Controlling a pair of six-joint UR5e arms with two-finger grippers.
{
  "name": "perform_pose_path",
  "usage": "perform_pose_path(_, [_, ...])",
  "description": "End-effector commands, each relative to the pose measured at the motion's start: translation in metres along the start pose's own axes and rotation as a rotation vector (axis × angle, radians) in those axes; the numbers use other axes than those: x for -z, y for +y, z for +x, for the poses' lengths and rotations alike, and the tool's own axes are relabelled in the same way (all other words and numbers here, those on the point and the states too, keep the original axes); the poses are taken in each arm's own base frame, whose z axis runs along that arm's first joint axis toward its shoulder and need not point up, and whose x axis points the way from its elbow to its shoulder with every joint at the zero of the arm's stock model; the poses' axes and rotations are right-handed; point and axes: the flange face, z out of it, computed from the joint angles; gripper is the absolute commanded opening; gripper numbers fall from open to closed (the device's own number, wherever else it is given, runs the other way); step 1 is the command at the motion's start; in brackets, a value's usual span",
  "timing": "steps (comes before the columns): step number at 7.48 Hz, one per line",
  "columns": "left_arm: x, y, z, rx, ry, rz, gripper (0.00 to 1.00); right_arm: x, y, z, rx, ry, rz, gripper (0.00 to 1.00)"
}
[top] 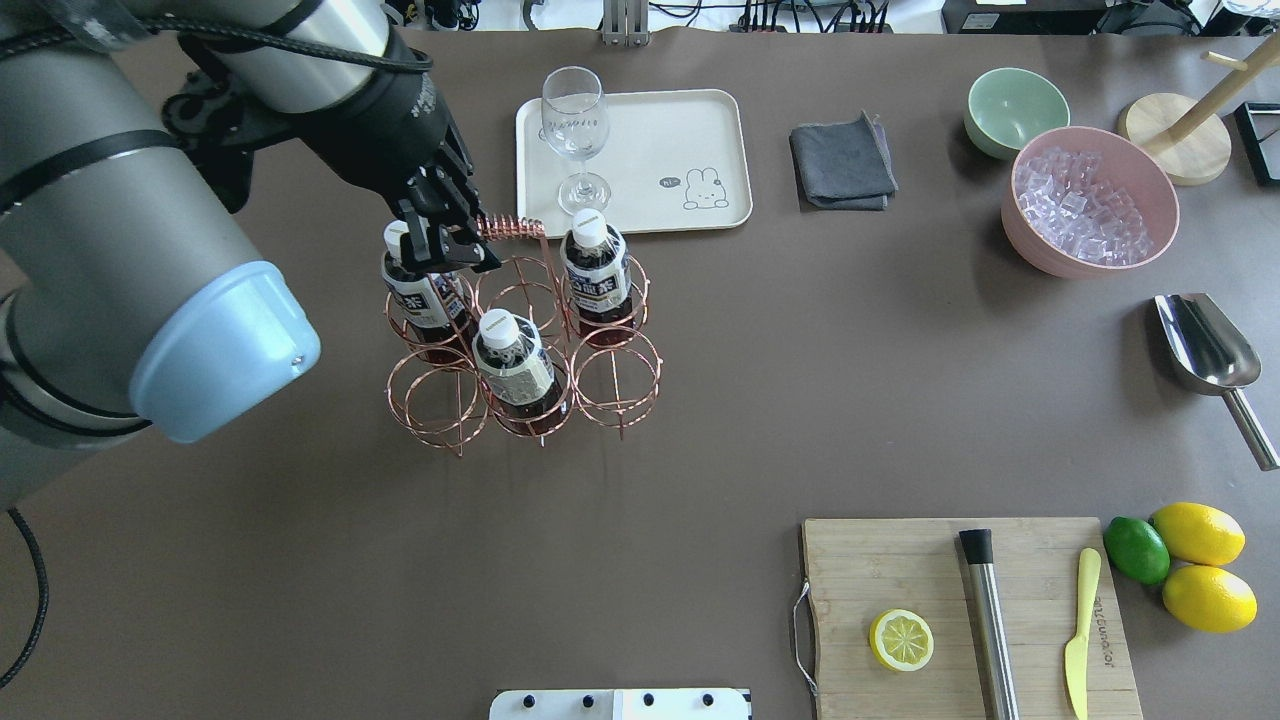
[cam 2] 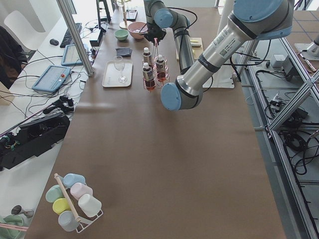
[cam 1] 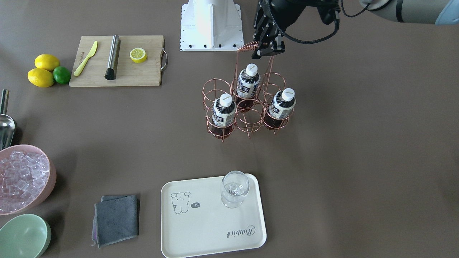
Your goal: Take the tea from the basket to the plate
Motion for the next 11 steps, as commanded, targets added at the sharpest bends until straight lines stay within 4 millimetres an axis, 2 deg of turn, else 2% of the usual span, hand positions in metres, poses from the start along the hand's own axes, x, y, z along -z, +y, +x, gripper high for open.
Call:
perform_pose_path(1, [-0.028, 0.026, 0.001, -0.012, 0.0, 0.001, 0.0, -0.007, -0.002, 0.006, 0.022, -0.002, 0.027, 1.0])
perform_pose_path(4, [-0.047, 0.033, 0.008, -0.019, -0.012, 0.001, 0.0, 0.009, -0.008, -0.013, 0.067, -0.088, 0.08, 1.0])
perform_pose_path(5, [-0.052, 0.036, 0.01, -0.003, -0.01, -0.012, 0.0, 0.02, -0.008, -0.024, 0.103, -0.101, 0.118, 1.0])
perform_pose_path(7, [-0.06, 0.035, 0.017, 0.005, -0.009, -0.015, 0.0, 0.04, -0.013, -0.046, 0.241, -0.162, 0.254, 0.98])
perform_pose_path(10, [-0.057, 0.035, 0.014, 0.001, -0.011, -0.021, 0.0, 0.059, -0.005, -0.072, 0.39, -0.302, 0.407, 0.98])
perform_pose_path(11, [-0.057, 0.034, 0.014, 0.001, -0.011, -0.021, 0.0, 0.072, 0.0, -0.086, 0.456, -0.348, 0.451, 0.98])
